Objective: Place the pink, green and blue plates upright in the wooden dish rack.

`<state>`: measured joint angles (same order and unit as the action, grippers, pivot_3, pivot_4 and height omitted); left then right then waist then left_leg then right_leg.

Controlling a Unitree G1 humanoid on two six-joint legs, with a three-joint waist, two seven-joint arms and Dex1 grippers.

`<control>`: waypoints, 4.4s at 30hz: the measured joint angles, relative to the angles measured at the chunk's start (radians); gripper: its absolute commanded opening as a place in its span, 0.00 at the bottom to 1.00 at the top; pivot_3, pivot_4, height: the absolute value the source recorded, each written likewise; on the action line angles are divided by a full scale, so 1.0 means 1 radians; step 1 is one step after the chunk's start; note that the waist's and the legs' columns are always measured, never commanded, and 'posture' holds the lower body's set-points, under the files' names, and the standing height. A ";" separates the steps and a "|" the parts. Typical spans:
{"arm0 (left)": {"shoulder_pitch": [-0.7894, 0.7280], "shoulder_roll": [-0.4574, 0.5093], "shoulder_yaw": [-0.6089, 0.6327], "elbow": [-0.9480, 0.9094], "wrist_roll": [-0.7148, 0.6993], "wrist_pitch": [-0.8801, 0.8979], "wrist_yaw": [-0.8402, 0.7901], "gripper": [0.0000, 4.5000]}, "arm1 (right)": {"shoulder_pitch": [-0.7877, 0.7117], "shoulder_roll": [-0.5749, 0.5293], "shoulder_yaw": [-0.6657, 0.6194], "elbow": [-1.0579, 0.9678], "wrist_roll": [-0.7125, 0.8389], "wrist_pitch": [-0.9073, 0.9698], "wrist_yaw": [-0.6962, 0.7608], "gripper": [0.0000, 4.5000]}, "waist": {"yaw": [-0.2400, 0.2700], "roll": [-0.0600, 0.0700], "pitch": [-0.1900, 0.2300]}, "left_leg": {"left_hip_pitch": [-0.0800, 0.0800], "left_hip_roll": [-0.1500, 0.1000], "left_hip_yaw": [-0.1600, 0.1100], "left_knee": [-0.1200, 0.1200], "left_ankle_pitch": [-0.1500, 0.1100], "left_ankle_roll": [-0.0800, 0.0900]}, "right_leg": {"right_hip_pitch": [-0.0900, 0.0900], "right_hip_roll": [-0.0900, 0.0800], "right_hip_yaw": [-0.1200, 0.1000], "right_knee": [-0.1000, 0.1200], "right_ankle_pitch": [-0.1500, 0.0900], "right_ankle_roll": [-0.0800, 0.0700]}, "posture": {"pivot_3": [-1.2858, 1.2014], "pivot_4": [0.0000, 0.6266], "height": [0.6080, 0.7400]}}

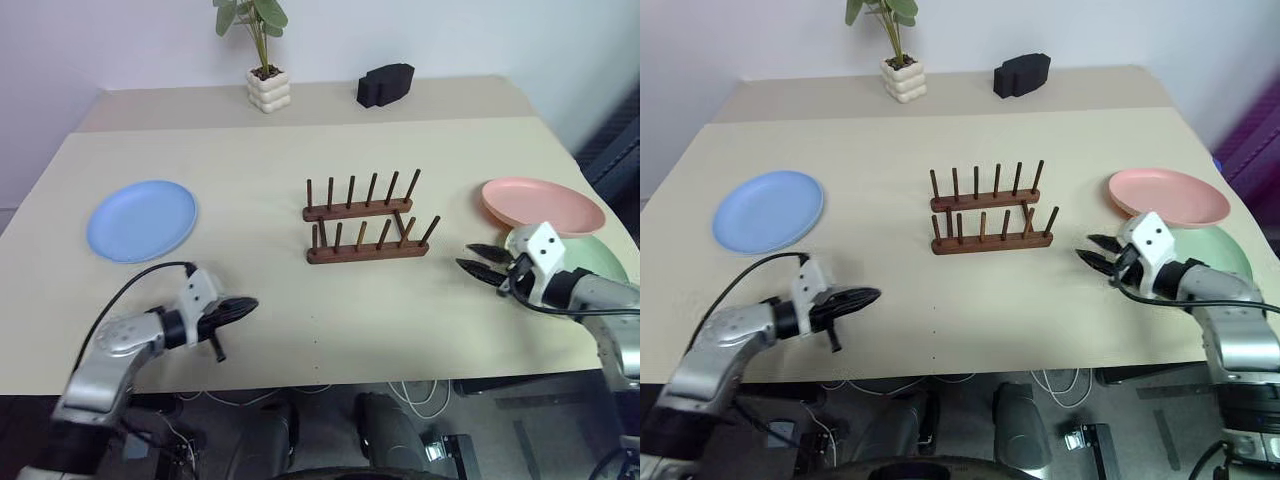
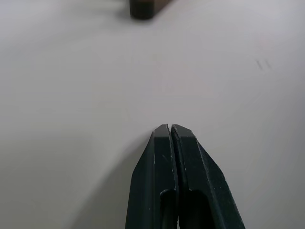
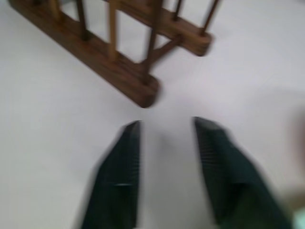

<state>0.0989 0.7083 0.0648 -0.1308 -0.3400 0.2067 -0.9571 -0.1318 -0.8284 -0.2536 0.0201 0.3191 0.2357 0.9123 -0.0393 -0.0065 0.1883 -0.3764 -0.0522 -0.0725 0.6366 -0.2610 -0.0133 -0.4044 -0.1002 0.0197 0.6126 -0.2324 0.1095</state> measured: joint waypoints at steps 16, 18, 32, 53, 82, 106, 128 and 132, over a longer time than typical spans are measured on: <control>-0.003 0.032 0.173 -0.141 -0.135 0.104 0.043 0.00 | -0.447 -0.105 0.173 0.471 -0.207 0.010 -0.003 0.93 | 0.026 -0.003 0.003 | -0.016 -0.002 0.005 0.002 0.001 -0.001 | -0.016 -0.003 -0.002 0.000 0.002 -0.001 | 0.52 0.24 0.93; -0.032 0.032 0.133 -0.171 -0.137 0.122 0.035 0.00 | -0.489 -0.099 0.208 0.552 -0.235 0.013 -0.002 0.93 | 0.030 -0.002 0.003 | -0.017 -0.003 0.007 0.002 0.001 -0.001 | -0.017 -0.004 -0.001 0.000 0.002 0.000 | 0.52 0.24 0.93; -0.174 0.011 -0.062 -0.234 -0.135 0.170 -0.032 0.00 | -0.589 -0.095 0.257 0.766 -0.307 0.020 0.005 0.42 | 0.022 -0.003 0.003 | -0.020 -0.003 0.009 0.004 0.001 0.000 | -0.021 -0.003 0.000 0.002 0.004 0.003 | 0.52 0.24 0.93; -0.198 -0.074 -0.069 -0.180 -0.084 0.151 0.073 0.00 | -0.443 -0.087 0.155 0.321 -0.288 -0.247 -0.173 0.01 | 0.023 -0.002 0.003 | -0.020 -0.002 0.010 0.011 0.001 0.000 | -0.019 -0.001 0.002 0.004 0.008 0.008 | 0.52 0.24 0.93; -0.298 -0.145 -0.047 -0.146 -0.084 0.158 0.163 0.00 | -0.370 0.298 -0.183 -0.355 1.142 0.561 -0.809 0.01 | 0.027 -0.002 0.003 | -0.021 -0.002 0.009 0.012 0.001 0.001 | -0.019 -0.001 0.002 0.004 0.010 0.007 | 0.52 0.24 0.93; -0.287 -0.143 -0.047 -0.149 -0.084 0.159 0.170 0.00 | -0.288 0.345 -0.165 -0.304 1.139 0.486 -0.889 0.01 | 0.027 -0.002 0.003 | -0.021 -0.001 0.009 0.012 0.001 0.001 | -0.019 -0.001 0.002 0.004 0.010 0.007 | 0.52 0.24 0.93; -0.274 -0.142 -0.047 -0.158 -0.083 0.159 0.173 0.00 | -0.296 0.289 -0.173 -0.210 0.987 0.429 -0.837 0.99 | 0.027 -0.002 0.003 | -0.021 -0.001 0.009 0.013 0.001 0.001 | -0.019 0.000 0.002 0.004 0.010 0.007 | 0.52 0.24 0.93; -0.274 -0.142 -0.047 -0.157 -0.081 0.159 0.179 0.00 | -0.321 0.173 -0.203 -0.163 0.873 0.378 -0.714 0.99 | 0.030 -0.003 0.003 | -0.021 -0.001 0.010 0.013 0.001 0.001 | -0.018 0.000 0.002 0.004 0.010 0.007 | 0.52 0.24 0.93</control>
<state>-0.1747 0.5666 0.0174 -0.2883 -0.4210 0.3654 -0.7784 -0.4523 -0.6550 -0.4568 -0.1432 1.1922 0.6136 0.1980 -0.0097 -0.0090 0.1910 -0.3973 -0.0536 -0.0628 0.6493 -0.2600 -0.0127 -0.4227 -0.1005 0.0216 0.6162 -0.2224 0.1166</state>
